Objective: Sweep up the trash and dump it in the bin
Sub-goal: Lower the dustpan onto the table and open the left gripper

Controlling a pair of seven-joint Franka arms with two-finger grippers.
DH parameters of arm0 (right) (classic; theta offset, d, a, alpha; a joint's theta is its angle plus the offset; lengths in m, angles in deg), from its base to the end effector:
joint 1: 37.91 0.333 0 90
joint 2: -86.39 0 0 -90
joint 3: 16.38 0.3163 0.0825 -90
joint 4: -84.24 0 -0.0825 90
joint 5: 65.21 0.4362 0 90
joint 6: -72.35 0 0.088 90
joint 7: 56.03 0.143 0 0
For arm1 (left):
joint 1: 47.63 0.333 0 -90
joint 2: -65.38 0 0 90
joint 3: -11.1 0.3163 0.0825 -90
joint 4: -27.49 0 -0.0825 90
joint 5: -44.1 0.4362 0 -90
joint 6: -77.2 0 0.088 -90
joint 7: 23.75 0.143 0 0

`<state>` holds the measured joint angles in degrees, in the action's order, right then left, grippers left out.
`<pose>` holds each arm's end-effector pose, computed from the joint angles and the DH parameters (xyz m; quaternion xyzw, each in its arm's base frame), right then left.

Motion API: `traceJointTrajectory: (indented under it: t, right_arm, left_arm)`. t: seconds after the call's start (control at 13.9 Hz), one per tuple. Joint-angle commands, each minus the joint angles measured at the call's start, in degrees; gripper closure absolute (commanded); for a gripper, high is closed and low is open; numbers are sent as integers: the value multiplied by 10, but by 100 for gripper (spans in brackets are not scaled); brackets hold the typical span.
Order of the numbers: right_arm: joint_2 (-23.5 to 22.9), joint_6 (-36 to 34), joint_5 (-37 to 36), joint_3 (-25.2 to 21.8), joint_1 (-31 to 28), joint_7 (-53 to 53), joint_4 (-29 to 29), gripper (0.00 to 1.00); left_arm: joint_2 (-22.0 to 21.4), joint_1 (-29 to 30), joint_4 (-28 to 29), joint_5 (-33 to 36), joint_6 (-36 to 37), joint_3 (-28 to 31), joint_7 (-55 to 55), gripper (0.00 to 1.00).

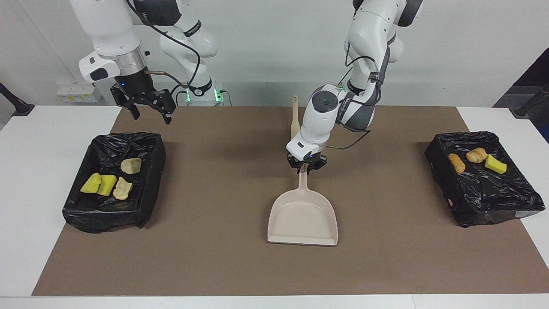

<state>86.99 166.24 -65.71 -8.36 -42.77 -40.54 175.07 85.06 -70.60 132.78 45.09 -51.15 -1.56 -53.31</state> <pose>0.6118 0.0330 0.5937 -0.9937 0.1072 -0.0323 0.0001 0.5609 -0.3943 0.2884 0.9977 -0.0505 0.0124 0.0432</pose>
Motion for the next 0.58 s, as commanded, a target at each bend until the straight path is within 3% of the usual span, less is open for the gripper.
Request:
traceJointTrajectory:
  t: [0.0,0.51]
  right_arm:
    - [-7,-12,2,8,-9,-16,-15,0]
    - [-6,-11,2,8,-9,-16,-15,0]
  left_arm:
    - [-14,-1,9,-8,-1,9,-9,0]
    - [-67,92,-8,-2,48,15,21,0]
